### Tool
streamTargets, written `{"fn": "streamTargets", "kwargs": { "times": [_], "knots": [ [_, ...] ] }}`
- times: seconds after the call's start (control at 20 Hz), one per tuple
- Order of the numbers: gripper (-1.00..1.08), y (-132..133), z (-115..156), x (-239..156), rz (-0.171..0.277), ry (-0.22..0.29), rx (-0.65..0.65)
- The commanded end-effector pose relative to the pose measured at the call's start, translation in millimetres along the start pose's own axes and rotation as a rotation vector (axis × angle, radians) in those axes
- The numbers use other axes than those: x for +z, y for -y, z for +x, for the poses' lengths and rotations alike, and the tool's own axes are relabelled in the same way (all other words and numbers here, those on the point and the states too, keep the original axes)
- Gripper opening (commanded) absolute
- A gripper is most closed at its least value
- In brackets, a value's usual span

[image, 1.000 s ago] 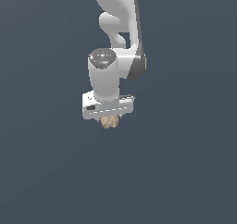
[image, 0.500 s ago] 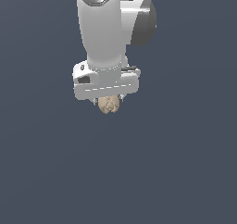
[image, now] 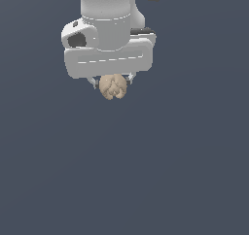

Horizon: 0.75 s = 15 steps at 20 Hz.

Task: Pick up the object and move it to a goal position.

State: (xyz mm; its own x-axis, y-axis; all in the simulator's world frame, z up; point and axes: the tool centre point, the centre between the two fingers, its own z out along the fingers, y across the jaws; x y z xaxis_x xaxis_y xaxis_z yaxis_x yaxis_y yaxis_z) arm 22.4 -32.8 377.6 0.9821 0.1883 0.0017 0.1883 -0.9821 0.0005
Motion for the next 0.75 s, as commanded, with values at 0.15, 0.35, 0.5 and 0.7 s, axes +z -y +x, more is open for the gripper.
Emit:
{"fn": "streamTargets", "kwargs": {
  "times": [0.15, 0.35, 0.5, 0.7],
  "knots": [
    [-1.0, 1, 2, -34, 0.0, 0.002, 0.0],
    [-1.0, 1, 4, -48, 0.0, 0.002, 0.0],
    [-1.0, 1, 5, -53, 0.0, 0.002, 0.0],
    [-1.0, 1, 6, -55, 0.0, 0.002, 0.0]
  ]
}}
